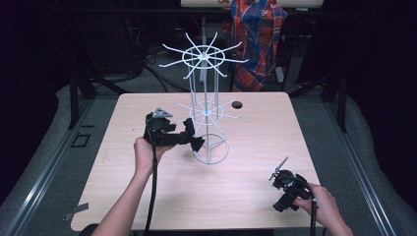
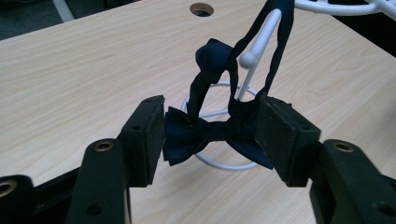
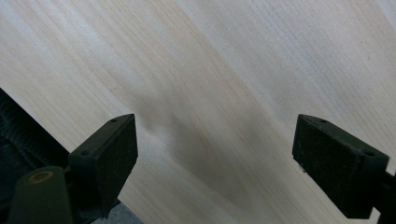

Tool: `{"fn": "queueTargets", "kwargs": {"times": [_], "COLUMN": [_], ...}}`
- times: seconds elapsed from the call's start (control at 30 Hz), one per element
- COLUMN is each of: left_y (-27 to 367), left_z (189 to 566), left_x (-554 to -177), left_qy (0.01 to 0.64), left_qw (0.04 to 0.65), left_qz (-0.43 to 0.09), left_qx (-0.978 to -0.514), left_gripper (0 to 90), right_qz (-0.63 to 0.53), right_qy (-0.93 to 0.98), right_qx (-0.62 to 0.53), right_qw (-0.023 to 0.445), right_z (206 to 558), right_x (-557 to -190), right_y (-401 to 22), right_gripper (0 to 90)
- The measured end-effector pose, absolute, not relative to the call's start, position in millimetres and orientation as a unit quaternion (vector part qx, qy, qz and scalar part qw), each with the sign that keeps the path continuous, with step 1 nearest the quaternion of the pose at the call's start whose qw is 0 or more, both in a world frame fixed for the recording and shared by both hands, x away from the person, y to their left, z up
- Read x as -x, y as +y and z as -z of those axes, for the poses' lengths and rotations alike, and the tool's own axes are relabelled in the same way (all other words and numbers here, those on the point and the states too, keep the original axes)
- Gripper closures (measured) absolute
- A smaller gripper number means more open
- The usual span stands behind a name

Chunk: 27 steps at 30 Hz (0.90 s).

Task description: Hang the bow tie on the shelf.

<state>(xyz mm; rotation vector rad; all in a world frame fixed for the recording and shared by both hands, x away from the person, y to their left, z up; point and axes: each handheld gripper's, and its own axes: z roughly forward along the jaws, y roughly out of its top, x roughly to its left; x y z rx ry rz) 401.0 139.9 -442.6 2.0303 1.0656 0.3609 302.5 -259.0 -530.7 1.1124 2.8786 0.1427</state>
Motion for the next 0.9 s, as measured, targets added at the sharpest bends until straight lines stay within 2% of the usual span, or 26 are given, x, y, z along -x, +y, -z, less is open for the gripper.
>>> {"fn": "queueTargets", "kwargs": {"times": [0.53, 0.9], "left_y": [167.2, 192.8], "left_z": [438.0, 446.6], "left_x": [-379.6, -356.2], "left_qy": [0.412, 0.426], "left_qw": [0.368, 0.344], "left_qz": [-0.143, -0.134], "left_qx": [-0.821, -0.826], "left_gripper": [26.1, 18.4], "right_qz": [-0.046, -0.047], "right_qy": [0.931, 0.93], "right_qx": [-0.361, -0.363], "right_qw": [0.028, 0.029], "right_z": [529.3, 529.0], "right_x": [-302.5, -302.3], "right_y": [-259.1, -259.1], "right_gripper": [13.7, 13.7]}}
